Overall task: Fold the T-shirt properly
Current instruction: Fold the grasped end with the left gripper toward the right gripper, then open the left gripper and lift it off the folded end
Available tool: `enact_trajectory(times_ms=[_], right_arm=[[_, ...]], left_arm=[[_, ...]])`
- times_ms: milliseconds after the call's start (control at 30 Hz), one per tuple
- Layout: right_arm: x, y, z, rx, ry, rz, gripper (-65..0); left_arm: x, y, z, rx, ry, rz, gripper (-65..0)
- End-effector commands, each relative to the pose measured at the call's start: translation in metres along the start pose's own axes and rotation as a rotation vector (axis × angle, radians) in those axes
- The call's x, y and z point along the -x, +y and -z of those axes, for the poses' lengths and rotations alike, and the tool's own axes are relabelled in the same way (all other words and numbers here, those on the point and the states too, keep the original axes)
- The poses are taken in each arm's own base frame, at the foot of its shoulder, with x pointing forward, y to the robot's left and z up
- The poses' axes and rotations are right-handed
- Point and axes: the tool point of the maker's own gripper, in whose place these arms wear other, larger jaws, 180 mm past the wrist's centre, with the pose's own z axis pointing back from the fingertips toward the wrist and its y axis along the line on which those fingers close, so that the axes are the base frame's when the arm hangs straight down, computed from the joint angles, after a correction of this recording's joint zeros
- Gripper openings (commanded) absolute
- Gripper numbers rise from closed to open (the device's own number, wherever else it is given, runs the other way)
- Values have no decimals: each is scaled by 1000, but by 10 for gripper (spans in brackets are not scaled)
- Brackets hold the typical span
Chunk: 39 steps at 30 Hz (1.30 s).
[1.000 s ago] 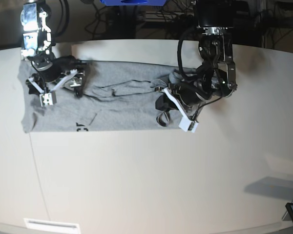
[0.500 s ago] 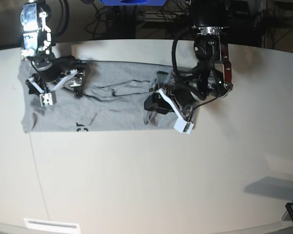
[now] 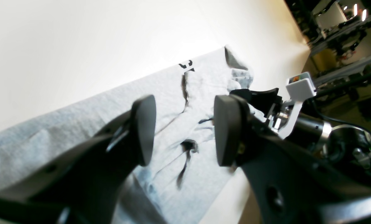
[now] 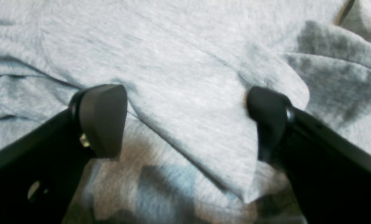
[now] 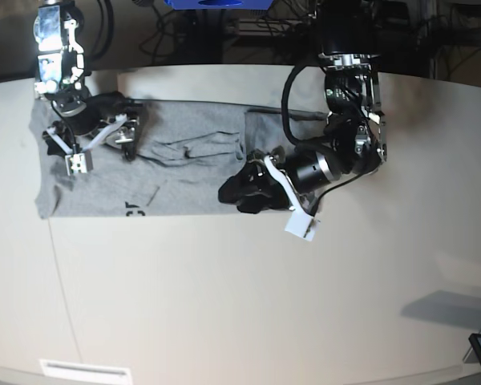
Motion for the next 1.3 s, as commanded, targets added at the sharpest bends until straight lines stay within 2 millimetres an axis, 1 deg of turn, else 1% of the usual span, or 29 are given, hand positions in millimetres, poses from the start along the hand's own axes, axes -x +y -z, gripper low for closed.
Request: enact_trajectory(times_ms=[0,100,167,233,267,300,367,400,433,533,667,767,867,1033,1267], right_arm=[[49,-3,-6,14,209,20,-61],[49,-3,-6,14,209,20,-61],[48,-3,-6,13,207,19,-61],[48,-3,-6,13,207,19,-61],[48,-3,-6,13,207,21,-61],[48,-2,-6,11,208,20,-61],[48,-2,-6,12,206,20,-61],[47,-2,-6,12,205,20,-61],[47,-2,-6,12,205,20,-61],[47,-2,-6,10,205,19,-62],[48,-3,-6,13,206,20,-62],[48,-3,-6,12,206,22,-62],[48,-3,-6,13,207,22,-62],[48,-3,-6,12,207,22,-64],[48,-2,-6,10,207,23,-64]], left_arm=[[-22,-3,-7,-16,-46,67,-354],[-21,18,-22,-196,14,160,-354],[-11,33,-36,-313,71,228,-356],[-1,44,-48,-395,121,274,-359],[3,48,-53,-423,141,292,-380],[7,51,-56,-434,163,309,-432],[15,48,-56,-423,207,365,-595],[19,47,-55,-416,229,389,-640],[22,45,-53,-409,248,410,-650],[27,45,-48,-423,283,486,-647],[49,47,-46,-474,371,542,-650],[68,50,-50,-523,421,533,-650],[81,50,-53,-543,461,541,-650],[85,55,-58,-563,480,542,-650],[82,60,-61,-574,483,555,-650]])
